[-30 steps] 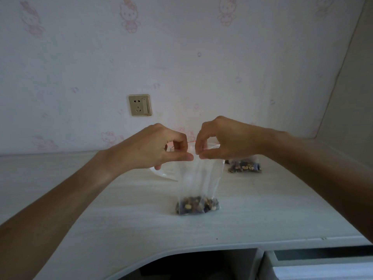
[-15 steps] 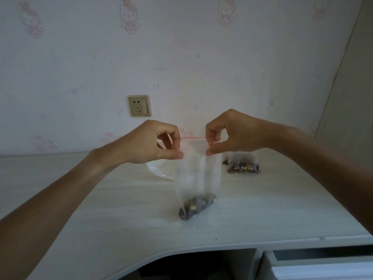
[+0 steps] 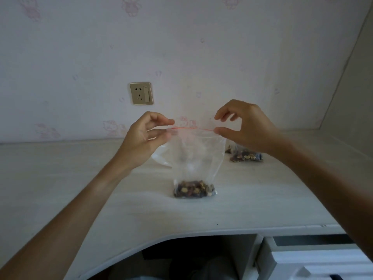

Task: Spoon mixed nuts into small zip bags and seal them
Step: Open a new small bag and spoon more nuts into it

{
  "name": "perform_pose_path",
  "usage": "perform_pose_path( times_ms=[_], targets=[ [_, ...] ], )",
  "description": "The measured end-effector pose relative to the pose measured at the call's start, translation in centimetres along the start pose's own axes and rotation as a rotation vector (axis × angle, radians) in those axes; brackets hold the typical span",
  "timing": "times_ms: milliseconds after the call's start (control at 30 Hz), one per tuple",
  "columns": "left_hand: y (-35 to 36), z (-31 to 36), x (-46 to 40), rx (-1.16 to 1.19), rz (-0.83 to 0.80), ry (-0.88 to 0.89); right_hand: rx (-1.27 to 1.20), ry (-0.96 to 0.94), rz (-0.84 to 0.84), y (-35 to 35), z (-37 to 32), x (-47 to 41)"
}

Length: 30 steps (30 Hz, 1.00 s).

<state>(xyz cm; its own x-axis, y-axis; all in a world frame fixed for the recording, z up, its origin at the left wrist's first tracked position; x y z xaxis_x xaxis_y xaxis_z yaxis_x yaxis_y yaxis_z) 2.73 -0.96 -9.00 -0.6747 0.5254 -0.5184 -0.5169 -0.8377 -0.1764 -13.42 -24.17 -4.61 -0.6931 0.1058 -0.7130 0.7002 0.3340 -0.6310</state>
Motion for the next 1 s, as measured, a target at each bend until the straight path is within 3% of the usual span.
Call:
perform_pose_path(
  times_ms=[133, 300, 433, 600, 833, 1000],
  targets=[
    [0.9, -2.9, 2.5, 0.093, 0.043, -0.151, -0.205, 0.223, 0.109, 2.1, 1.9, 2.9],
    [3.0, -6.9, 5.2, 0.008, -0.097, -0.303, -0.621, 0.583, 0.063, 6.4, 3.2, 6.9],
    [4.1, -9.1, 6.0, -0.152, 0.016, -0.289, -0.656, 0.708, -0.121, 10.0, 3.3, 9.5],
    [6.0, -8.6, 5.7, 0.01, 0.098, -0.326, -0.742, 0.812, -0.04, 12.2, 2.7, 10.9],
    [9.7, -8.0, 4.4, 0.038, 0.017, -0.202, -0.737, 0.968, 0.219, 8.1, 5.1, 11.1],
    [9.3, -10.8, 5.8, -0.567, -0.158, 0.164, -0.518, 1.063, 0.417, 5.5, 10.9, 12.7]
  ],
)
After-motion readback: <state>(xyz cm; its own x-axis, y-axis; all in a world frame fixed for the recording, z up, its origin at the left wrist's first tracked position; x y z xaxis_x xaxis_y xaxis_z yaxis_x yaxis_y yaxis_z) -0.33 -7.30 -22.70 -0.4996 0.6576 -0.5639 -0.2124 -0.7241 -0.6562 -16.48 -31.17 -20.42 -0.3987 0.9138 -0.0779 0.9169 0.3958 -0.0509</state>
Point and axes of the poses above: each hand's wrist, its own x-axis away from the middle knuckle, its own y-axis out of the palm, z = x × y, the point moved 2 cm from there along -x, towards the middle knuckle, and after that the axes turned 9 degrees about z, right-handed, at the moved point
